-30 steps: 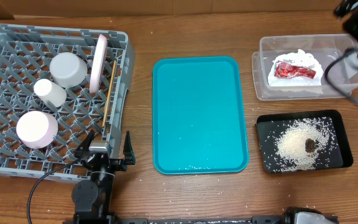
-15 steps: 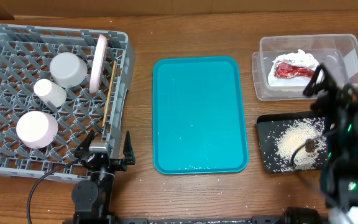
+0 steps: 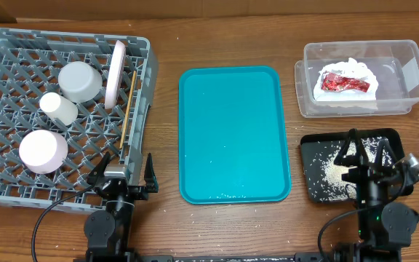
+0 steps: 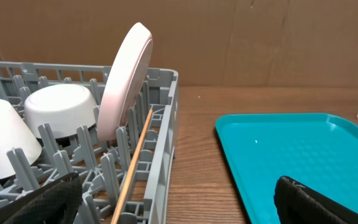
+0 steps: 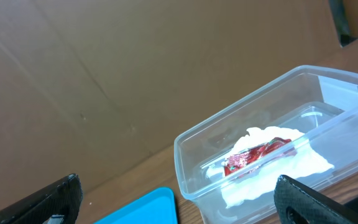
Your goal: Sort waste into correct bins and load items into the dishwasher
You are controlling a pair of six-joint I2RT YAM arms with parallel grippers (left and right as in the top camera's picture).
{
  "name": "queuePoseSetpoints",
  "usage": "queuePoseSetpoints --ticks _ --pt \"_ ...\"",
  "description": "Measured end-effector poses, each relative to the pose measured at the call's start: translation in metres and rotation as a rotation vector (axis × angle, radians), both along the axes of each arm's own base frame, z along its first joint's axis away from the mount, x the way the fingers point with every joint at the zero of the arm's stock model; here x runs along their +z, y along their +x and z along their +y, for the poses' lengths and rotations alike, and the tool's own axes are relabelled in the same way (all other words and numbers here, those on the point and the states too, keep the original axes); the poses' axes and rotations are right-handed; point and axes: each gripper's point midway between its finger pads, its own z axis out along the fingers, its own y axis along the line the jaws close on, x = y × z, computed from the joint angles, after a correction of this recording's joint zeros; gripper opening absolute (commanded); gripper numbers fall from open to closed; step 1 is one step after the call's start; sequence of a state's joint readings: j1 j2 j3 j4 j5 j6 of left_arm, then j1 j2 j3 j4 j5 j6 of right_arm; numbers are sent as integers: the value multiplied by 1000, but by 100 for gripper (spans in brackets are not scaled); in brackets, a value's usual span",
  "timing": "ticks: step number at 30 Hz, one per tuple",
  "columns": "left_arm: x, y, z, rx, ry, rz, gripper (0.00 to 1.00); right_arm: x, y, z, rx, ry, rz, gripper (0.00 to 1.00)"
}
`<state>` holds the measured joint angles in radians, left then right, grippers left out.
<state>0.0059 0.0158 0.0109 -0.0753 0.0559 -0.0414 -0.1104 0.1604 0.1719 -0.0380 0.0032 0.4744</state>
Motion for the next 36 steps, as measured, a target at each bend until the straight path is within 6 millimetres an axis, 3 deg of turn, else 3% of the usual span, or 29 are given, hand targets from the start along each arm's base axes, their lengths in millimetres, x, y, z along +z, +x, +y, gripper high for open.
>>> queuePoseSetpoints --ticks 15,20,24,36 --pt "0 0 0 0 0 0 100 -35 -3 1 2 -27 -19 100" --pt "0 0 0 0 0 0 100 -38 -2 13 45 -126 -2 100" --pt "0 0 0 0 0 0 100 -53 -2 26 104 -204 63 100" --pt "0 0 0 0 0 0 100 -54 -2 38 153 -274 61 100"
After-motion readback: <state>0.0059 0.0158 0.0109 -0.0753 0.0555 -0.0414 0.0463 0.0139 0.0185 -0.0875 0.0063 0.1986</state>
